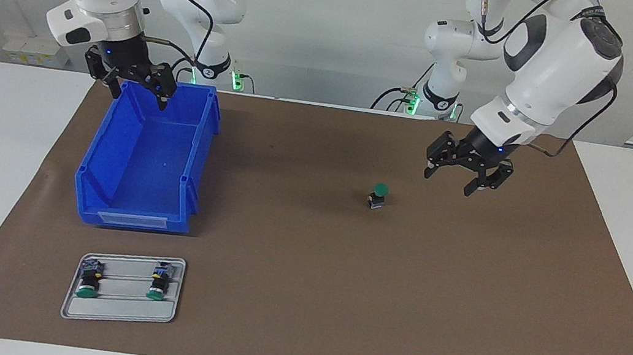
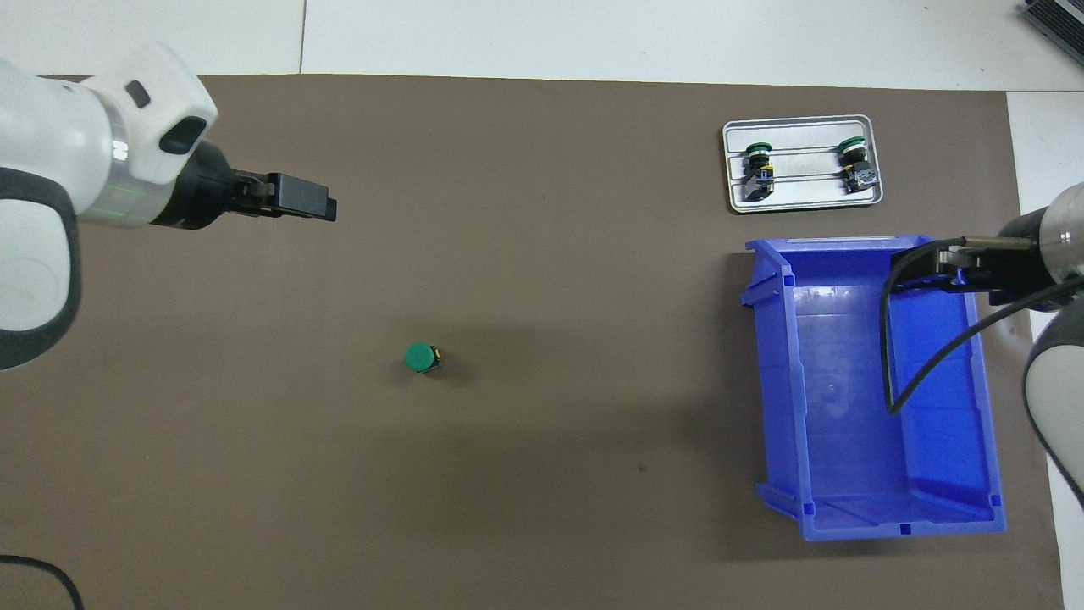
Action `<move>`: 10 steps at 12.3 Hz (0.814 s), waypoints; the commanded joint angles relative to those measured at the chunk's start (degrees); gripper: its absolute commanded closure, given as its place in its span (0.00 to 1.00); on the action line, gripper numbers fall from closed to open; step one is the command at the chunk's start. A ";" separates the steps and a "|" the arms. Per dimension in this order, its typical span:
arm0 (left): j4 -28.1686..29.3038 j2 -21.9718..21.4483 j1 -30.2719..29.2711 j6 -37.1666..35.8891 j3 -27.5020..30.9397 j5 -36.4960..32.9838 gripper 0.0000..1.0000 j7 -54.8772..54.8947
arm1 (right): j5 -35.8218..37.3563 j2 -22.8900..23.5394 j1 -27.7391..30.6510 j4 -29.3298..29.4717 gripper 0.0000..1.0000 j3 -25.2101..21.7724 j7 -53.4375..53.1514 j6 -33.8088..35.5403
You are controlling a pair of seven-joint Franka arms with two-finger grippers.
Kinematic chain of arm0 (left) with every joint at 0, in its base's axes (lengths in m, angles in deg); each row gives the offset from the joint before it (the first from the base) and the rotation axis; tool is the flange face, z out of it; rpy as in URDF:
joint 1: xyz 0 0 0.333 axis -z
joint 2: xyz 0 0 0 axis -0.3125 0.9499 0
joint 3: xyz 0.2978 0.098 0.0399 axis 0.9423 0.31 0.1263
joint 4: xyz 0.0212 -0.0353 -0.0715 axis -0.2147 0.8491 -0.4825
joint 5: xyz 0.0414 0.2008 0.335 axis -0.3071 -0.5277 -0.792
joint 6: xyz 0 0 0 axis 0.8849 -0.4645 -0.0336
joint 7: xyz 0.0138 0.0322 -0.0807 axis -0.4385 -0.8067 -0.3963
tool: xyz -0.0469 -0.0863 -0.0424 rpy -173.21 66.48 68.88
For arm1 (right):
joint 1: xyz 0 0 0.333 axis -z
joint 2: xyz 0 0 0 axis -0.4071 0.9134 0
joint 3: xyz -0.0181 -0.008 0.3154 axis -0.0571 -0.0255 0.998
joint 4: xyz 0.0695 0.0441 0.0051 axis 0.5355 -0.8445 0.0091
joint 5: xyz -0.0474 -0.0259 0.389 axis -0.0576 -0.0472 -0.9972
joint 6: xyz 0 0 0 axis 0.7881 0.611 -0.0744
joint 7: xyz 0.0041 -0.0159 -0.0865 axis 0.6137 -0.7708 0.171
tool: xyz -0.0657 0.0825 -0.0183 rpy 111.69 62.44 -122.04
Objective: Place and press button with both arms
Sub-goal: 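Lower the closed left gripper down onto the green button to press it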
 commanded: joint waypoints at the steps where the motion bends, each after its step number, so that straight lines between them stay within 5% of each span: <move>1: 2.02 -2.17 4.76 -4.30 0.35 -3.70 0.33 -0.51 | 0.01 -0.74 0.20 -0.69 0.00 0.35 -0.95 -0.75; 4: 12.02 -6.82 8.37 -2.30 0.27 -3.79 0.86 -0.42 | -0.08 -0.74 0.20 -0.78 0.00 0.35 -0.77 -0.75; 5: 14.58 -7.53 8.47 0.15 0.26 -3.79 0.96 -0.42 | -0.08 -0.74 0.28 -0.78 0.00 0.35 -0.68 -0.66; 10: 26.28 -8.42 10.48 13.60 0.26 -3.88 1.00 0.02 | -0.08 -0.83 0.28 -0.96 0.00 0.35 -0.51 -0.66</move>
